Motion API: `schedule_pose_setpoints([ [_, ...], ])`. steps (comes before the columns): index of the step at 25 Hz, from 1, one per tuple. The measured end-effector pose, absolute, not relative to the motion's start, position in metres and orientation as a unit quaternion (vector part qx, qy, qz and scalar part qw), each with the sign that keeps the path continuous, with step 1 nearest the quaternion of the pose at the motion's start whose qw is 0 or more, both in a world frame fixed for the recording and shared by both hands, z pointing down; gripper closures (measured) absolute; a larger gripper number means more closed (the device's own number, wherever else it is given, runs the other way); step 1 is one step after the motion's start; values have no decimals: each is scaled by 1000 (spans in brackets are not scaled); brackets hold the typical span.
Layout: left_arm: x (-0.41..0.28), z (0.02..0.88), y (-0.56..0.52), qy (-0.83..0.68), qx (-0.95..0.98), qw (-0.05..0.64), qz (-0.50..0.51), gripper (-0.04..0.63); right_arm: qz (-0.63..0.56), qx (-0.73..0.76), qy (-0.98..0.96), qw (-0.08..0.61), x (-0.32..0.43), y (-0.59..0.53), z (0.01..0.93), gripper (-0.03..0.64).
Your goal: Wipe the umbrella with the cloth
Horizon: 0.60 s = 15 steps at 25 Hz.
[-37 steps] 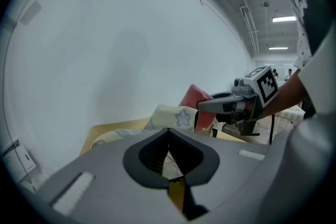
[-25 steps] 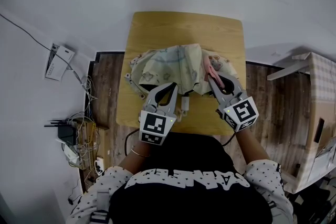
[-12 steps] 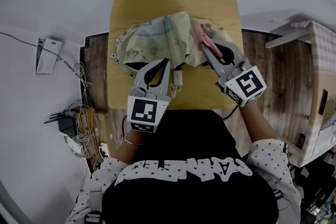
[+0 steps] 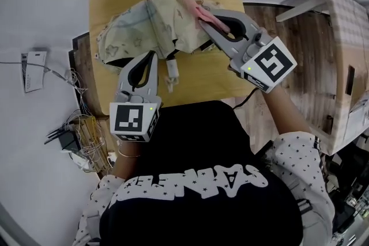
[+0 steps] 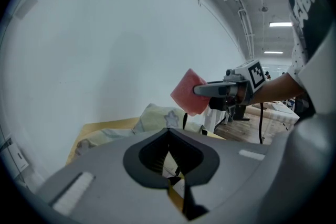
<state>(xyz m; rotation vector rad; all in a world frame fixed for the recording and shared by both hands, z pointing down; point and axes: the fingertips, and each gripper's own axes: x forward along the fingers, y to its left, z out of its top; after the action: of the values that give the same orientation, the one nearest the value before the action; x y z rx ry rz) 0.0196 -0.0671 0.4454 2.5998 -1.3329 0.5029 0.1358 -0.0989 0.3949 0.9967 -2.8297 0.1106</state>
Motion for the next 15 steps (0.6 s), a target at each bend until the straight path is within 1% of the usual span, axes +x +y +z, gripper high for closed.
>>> schedule_pose_setpoints([
  [4, 24, 445, -66, -441, 877, 86, 171, 597, 47, 327, -942, 59, 151, -104, 380, 586],
  [8, 24, 447, -64, -443, 875, 93, 171, 597, 47, 322, -943, 63, 163, -105, 368, 586],
  [15, 28, 447, -68, -441, 876, 95, 171, 597, 48, 328, -942, 52, 163, -102, 360, 586],
])
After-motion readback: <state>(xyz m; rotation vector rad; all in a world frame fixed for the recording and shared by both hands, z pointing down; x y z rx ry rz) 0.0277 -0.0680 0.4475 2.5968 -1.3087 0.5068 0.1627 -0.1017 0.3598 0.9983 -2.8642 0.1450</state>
